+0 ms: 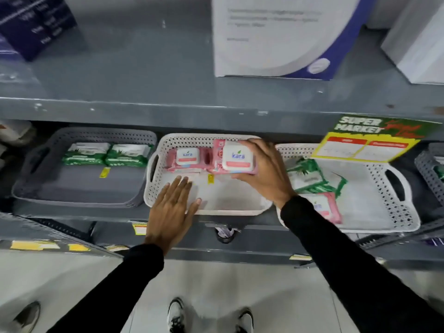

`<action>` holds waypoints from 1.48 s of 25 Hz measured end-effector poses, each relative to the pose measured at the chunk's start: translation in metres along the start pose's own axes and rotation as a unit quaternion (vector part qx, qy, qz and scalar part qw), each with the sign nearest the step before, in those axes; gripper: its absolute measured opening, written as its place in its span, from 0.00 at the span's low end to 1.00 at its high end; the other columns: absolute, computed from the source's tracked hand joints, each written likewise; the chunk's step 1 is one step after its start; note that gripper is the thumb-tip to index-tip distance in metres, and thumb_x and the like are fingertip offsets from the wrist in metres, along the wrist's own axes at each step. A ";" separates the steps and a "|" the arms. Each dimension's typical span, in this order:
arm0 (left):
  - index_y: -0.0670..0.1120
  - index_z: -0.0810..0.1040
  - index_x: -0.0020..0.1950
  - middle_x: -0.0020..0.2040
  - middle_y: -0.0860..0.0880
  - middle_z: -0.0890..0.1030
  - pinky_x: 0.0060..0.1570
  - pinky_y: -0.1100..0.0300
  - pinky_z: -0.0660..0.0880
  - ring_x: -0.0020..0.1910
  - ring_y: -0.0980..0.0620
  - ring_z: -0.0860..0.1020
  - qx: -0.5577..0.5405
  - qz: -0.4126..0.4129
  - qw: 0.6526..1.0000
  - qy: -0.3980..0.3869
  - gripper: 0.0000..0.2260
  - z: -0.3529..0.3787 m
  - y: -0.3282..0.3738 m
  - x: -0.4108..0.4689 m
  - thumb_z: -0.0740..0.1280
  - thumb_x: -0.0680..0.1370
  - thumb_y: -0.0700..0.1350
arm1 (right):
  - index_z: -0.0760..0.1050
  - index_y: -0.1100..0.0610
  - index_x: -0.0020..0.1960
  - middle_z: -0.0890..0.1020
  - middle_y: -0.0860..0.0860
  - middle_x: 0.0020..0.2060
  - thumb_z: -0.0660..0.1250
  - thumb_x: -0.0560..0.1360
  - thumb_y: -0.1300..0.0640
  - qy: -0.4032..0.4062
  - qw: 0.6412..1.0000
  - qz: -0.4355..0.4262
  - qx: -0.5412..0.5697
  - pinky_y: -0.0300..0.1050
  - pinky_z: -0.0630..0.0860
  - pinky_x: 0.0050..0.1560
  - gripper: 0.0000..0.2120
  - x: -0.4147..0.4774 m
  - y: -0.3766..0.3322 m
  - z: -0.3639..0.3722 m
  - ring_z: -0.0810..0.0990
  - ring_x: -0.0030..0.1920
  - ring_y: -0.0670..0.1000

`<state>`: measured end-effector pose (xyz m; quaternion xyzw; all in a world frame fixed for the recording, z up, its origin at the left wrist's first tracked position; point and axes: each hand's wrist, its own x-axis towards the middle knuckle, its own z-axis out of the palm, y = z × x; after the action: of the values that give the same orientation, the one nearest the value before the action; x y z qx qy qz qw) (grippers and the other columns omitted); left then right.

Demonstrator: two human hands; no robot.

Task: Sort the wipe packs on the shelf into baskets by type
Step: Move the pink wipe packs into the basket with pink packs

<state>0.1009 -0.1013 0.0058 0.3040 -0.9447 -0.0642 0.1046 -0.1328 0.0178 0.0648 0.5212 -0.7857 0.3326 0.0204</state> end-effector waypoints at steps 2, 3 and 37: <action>0.40 0.71 0.73 0.74 0.41 0.73 0.75 0.44 0.65 0.76 0.43 0.68 -0.012 -0.017 1.000 0.000 0.28 -0.002 -0.028 -0.010 0.51 0.82 0.57 | 0.72 0.56 0.71 0.76 0.53 0.66 0.80 0.65 0.47 -0.053 0.998 -0.018 -0.019 0.53 0.70 0.64 0.38 0.012 -0.033 0.040 0.73 0.64 0.57; 0.39 0.73 0.71 0.72 0.40 0.74 0.74 0.44 0.67 0.75 0.42 0.69 -0.018 -0.019 1.000 -0.009 0.27 -0.001 -0.041 -0.015 0.52 0.82 0.55 | 0.70 0.56 0.73 0.75 0.53 0.67 0.79 0.66 0.48 -0.081 0.996 -0.022 -0.026 0.55 0.71 0.64 0.39 0.017 -0.048 0.062 0.72 0.65 0.57; 0.37 0.76 0.66 0.56 0.39 0.84 0.58 0.48 0.77 0.54 0.39 0.81 -0.063 0.135 0.989 0.002 0.16 0.060 0.156 0.012 0.61 0.81 0.43 | 0.67 0.51 0.75 0.74 0.50 0.69 0.76 0.70 0.44 -0.273 0.924 0.097 -0.250 0.51 0.68 0.65 0.37 -0.102 0.133 -0.070 0.70 0.69 0.54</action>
<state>-0.0103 0.0212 -0.0220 0.1670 -0.9710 -0.1078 0.1332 -0.2194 0.1691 0.0141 0.4912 -0.8651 -0.0294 -0.0970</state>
